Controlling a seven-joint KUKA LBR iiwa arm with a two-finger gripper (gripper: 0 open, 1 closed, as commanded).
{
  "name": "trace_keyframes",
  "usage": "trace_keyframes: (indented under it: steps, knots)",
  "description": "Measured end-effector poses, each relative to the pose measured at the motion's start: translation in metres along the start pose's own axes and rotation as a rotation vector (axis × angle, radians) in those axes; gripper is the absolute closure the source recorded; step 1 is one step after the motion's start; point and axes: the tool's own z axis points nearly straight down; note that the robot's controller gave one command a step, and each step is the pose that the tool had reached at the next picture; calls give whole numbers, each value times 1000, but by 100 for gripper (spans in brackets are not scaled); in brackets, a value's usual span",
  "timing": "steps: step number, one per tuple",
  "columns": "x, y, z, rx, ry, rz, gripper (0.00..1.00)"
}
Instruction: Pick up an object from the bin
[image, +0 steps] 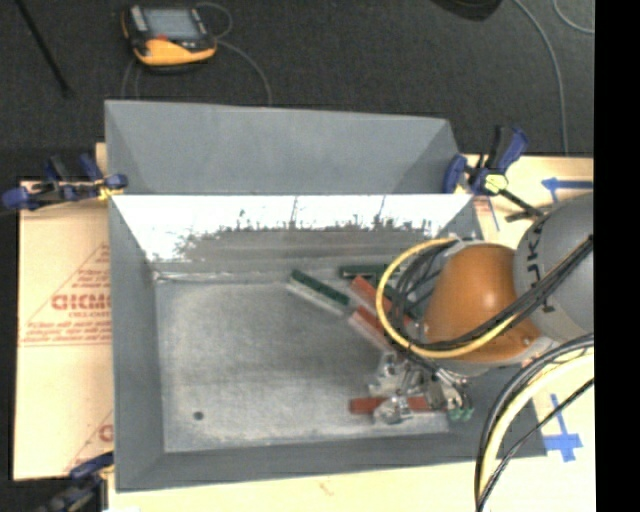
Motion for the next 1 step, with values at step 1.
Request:
trace_keyframes:
  steps: [1]
  knots:
    - [0,0,0,0,0,-1,100]
